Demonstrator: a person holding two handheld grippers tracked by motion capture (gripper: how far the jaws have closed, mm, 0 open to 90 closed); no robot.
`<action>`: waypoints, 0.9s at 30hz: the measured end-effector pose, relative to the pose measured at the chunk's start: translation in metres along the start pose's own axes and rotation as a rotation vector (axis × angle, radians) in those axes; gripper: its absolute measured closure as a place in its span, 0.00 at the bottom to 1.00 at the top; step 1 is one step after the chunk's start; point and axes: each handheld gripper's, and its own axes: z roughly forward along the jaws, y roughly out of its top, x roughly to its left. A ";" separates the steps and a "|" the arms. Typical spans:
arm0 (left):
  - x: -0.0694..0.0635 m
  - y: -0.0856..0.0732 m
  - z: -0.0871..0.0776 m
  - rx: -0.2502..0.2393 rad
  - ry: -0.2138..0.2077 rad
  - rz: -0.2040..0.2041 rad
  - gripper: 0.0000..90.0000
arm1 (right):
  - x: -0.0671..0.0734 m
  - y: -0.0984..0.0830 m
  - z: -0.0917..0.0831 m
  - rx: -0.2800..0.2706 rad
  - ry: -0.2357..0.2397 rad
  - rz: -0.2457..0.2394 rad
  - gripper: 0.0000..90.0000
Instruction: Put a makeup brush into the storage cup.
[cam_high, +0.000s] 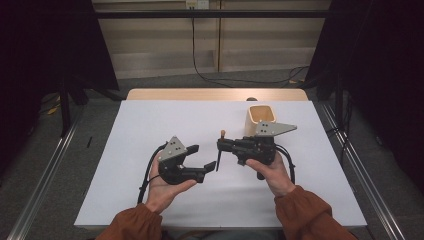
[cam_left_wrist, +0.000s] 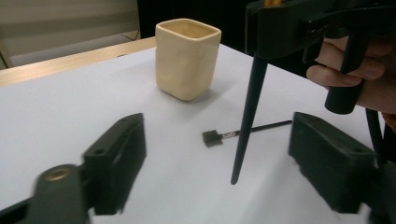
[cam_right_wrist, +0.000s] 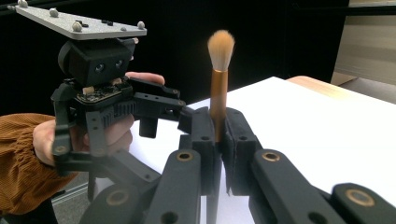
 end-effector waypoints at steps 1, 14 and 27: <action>0.001 0.000 -0.001 -0.002 0.001 0.000 0.16 | 0.000 0.000 -0.001 -0.001 -0.001 0.000 0.93; 0.007 -0.003 -0.011 -0.031 0.020 0.032 0.03 | -0.003 0.001 -0.010 -0.007 -0.033 -0.006 0.93; 0.022 -0.017 -0.031 -0.058 0.136 0.047 0.02 | -0.007 0.000 -0.021 -0.002 -0.070 -0.012 0.93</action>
